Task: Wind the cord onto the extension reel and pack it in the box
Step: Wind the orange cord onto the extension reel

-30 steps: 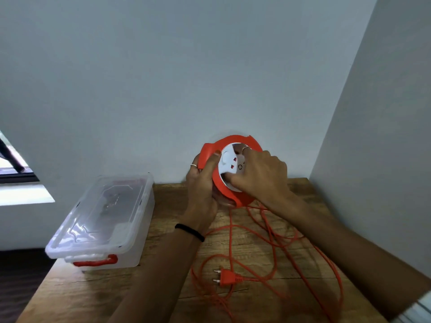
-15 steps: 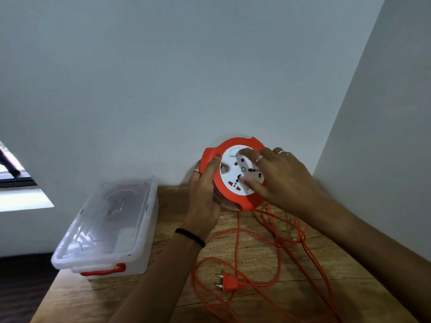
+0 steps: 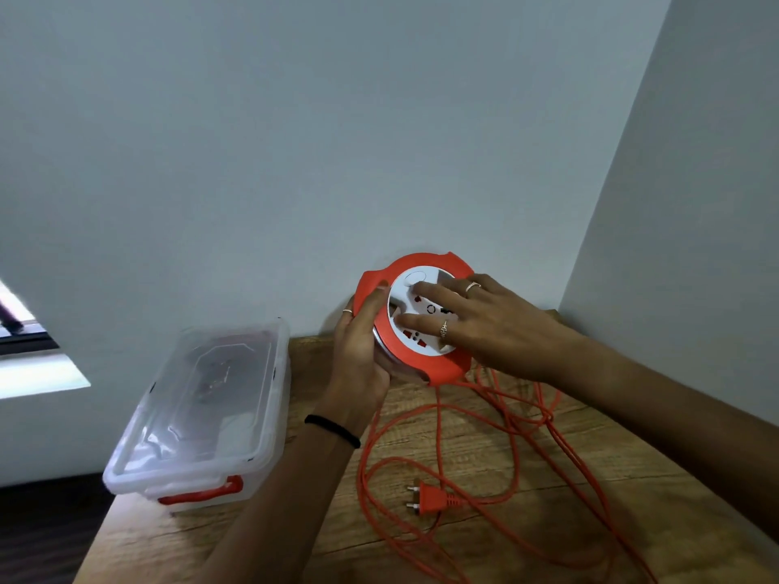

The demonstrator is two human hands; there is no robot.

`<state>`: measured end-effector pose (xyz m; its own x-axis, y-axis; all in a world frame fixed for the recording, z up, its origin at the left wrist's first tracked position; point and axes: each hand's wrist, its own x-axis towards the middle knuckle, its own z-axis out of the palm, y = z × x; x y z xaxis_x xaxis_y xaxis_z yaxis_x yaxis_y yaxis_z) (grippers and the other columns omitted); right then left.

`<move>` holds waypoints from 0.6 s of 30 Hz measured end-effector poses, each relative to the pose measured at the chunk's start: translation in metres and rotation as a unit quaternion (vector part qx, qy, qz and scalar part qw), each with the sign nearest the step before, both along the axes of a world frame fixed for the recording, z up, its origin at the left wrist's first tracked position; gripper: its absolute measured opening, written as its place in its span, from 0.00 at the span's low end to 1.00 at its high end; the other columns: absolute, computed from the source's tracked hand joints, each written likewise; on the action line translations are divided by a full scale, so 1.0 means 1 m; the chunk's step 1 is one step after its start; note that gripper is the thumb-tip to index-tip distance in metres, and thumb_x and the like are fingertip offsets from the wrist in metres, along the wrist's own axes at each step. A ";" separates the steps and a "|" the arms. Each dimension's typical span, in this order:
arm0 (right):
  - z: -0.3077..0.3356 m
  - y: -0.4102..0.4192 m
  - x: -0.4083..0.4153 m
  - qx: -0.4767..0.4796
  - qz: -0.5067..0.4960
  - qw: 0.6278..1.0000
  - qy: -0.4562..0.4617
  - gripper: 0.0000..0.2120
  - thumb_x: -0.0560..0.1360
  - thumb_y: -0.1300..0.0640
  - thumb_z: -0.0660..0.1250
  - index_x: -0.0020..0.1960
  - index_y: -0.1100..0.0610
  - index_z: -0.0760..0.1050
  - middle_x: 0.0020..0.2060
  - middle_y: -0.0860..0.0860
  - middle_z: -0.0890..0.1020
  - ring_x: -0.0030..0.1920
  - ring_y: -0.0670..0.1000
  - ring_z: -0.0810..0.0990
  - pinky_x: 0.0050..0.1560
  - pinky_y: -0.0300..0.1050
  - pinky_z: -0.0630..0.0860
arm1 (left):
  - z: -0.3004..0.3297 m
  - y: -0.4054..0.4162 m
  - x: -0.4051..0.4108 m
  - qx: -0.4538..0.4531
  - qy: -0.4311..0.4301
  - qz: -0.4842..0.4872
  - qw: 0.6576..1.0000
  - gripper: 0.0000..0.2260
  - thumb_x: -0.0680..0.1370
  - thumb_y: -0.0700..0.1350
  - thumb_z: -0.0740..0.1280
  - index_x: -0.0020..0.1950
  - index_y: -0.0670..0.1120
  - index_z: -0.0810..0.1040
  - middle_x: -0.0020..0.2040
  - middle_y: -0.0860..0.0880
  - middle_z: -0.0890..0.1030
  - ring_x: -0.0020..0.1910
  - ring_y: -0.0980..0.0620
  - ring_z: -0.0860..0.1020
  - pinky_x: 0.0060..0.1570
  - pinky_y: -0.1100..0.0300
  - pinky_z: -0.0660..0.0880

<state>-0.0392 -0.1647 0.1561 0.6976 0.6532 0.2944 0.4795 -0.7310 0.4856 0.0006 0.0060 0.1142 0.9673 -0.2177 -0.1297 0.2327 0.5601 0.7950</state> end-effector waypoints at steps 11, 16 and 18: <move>0.018 0.007 0.009 -0.049 0.051 0.997 0.030 0.32 0.72 0.66 0.55 0.74 0.46 0.62 0.68 0.47 0.74 0.40 0.61 0.79 0.44 0.54 0.74 | 0.009 0.005 0.006 -0.005 -0.002 -0.039 0.999 0.19 0.74 0.48 0.69 0.63 0.41 0.77 0.56 0.38 0.82 0.53 0.38 0.82 0.52 0.42 0.79; 0.022 0.010 0.016 -0.036 0.037 0.997 0.057 0.34 0.70 0.63 0.68 0.71 0.45 0.61 0.62 0.47 0.79 0.33 0.59 0.78 0.40 0.51 0.74 | 0.010 0.002 0.008 0.019 0.001 -0.039 0.999 0.20 0.73 0.48 0.70 0.63 0.42 0.76 0.54 0.40 0.83 0.50 0.39 0.83 0.47 0.45 0.81; 0.022 0.012 0.020 -0.044 0.031 0.997 0.047 0.33 0.69 0.62 0.66 0.70 0.45 0.60 0.59 0.47 0.80 0.31 0.57 0.75 0.40 0.49 0.71 | 0.010 0.001 0.009 0.022 0.004 -0.041 0.999 0.19 0.75 0.48 0.69 0.64 0.42 0.76 0.54 0.40 0.83 0.50 0.39 0.83 0.46 0.46 0.81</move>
<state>-0.0195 -0.1527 0.1780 0.6773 0.7161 0.1685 0.5692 -0.6552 0.4968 0.0094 0.0073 0.1246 0.9457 -0.2898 -0.1475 0.2818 0.5042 0.8163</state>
